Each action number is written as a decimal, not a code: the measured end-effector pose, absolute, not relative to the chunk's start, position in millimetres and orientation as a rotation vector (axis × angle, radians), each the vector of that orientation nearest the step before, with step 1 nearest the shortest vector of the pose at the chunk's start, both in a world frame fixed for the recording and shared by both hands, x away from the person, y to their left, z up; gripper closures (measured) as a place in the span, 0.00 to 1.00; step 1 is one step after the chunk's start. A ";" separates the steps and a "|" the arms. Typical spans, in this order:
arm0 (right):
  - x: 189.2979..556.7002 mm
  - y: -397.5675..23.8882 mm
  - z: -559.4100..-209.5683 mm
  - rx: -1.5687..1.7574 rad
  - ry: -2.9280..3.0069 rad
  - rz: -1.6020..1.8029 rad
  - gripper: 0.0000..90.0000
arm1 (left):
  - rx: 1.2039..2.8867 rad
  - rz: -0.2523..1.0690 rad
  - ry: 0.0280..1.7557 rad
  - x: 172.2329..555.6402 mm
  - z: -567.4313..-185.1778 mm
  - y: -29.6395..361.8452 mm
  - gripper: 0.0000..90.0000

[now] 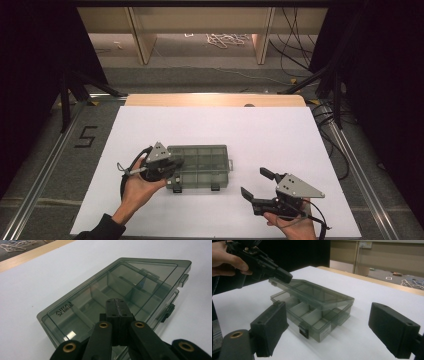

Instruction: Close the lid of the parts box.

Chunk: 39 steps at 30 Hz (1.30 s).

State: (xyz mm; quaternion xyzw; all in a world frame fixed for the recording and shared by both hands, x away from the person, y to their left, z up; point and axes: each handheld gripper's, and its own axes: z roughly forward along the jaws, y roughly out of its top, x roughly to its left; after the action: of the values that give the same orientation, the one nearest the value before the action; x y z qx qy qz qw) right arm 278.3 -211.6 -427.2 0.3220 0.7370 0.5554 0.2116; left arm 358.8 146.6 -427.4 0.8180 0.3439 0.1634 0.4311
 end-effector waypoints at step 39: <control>270.6 -214.8 -428.3 0.883 2.040 1.575 0.18 | 2.125 0.359 0.858 351.7 -455.6 145.3 1.00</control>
State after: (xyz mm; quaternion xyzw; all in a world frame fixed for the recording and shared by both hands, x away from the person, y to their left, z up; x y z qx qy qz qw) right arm 270.6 -214.8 -428.3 0.3170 0.7325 0.5657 0.2072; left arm 351.7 145.3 -455.6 0.8397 0.3391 0.1420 0.3996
